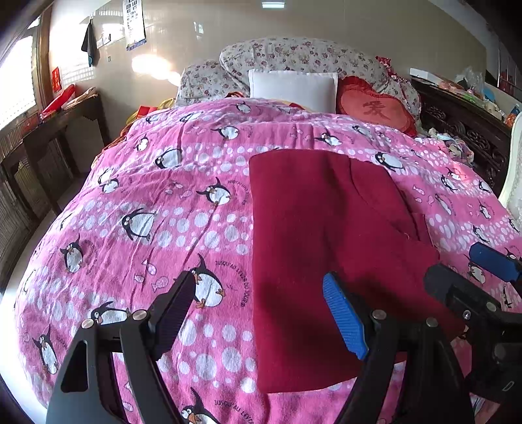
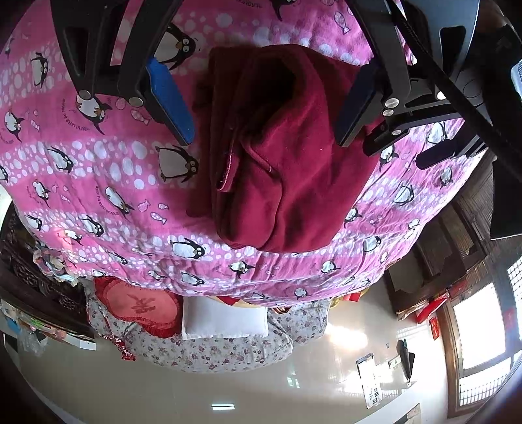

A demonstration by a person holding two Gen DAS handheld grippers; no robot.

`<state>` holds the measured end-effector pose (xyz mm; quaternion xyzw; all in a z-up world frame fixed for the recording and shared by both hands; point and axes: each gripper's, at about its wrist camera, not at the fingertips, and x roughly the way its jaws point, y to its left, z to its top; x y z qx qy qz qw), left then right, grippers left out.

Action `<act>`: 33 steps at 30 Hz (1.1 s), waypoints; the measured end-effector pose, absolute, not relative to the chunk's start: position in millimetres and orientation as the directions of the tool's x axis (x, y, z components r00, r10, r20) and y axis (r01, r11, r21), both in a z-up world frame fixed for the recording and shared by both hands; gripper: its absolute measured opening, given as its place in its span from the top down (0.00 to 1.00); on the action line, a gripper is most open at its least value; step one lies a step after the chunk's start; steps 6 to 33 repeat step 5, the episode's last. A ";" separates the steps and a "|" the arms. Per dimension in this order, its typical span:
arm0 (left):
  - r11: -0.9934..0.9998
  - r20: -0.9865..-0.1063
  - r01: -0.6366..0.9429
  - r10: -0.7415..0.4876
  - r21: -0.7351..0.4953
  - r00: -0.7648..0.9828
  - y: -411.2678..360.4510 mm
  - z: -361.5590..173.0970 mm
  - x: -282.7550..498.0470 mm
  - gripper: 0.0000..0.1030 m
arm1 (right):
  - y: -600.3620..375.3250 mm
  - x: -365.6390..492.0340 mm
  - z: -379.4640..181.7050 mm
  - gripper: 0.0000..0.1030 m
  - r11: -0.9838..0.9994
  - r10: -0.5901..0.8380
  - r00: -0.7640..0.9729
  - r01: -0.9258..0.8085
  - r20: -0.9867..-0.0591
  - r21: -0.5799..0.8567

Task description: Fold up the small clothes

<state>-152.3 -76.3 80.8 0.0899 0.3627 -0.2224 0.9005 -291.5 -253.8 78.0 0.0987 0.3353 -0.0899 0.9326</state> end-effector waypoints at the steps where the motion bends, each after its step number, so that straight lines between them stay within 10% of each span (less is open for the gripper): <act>1: 0.885 -0.689 0.466 -0.337 0.001 0.642 -75.1 80.8 -152.2 0.23 | -254.0 -291.3 77.8 0.12 0.964 -0.100 0.759 0.234 -0.643 0.126; 33: 0.877 -0.696 0.480 -0.345 0.000 0.630 -64.7 81.0 -145.7 0.21 | -265.6 -294.1 78.6 0.12 0.961 -0.111 0.758 0.246 -0.642 0.125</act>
